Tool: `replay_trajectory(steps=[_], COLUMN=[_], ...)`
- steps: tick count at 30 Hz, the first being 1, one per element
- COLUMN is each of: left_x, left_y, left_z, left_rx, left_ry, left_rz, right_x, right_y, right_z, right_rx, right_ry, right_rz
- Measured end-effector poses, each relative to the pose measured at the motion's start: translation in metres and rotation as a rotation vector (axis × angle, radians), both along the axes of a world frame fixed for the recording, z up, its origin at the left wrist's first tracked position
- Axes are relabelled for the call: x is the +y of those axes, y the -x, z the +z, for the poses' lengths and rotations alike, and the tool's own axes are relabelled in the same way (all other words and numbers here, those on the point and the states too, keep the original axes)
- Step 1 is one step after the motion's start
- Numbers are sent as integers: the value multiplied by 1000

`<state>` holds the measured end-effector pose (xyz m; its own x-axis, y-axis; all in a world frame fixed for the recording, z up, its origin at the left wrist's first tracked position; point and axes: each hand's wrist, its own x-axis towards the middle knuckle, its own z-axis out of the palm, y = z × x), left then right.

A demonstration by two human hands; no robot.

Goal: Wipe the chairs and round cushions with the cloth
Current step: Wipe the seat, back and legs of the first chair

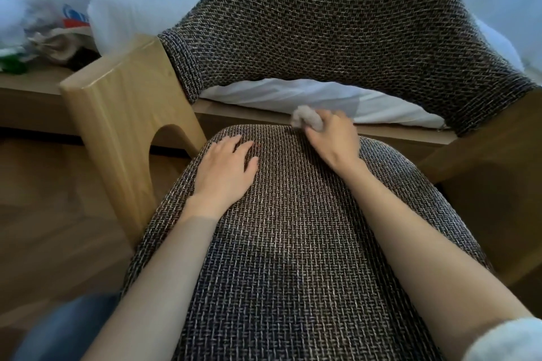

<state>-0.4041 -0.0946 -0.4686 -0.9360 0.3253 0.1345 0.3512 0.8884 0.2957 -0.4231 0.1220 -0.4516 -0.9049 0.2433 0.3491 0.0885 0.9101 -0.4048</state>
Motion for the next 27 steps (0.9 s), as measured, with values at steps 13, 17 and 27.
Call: replay_trajectory(steps=[13, 17, 27], left_x=[-6, -5, -5], left_y=[7, 7, 4], left_z=[-5, -4, -2], left_rx=[52, 35, 14], left_ry=[7, 5, -12], left_rz=[88, 88, 97], right_x=[-72, -12, 35], right_y=[48, 27, -2], right_z=[-20, -19, -13], right_rx=[-109, -81, -99], right_ry=[-179, -247, -189], right_rz=[101, -27, -245])
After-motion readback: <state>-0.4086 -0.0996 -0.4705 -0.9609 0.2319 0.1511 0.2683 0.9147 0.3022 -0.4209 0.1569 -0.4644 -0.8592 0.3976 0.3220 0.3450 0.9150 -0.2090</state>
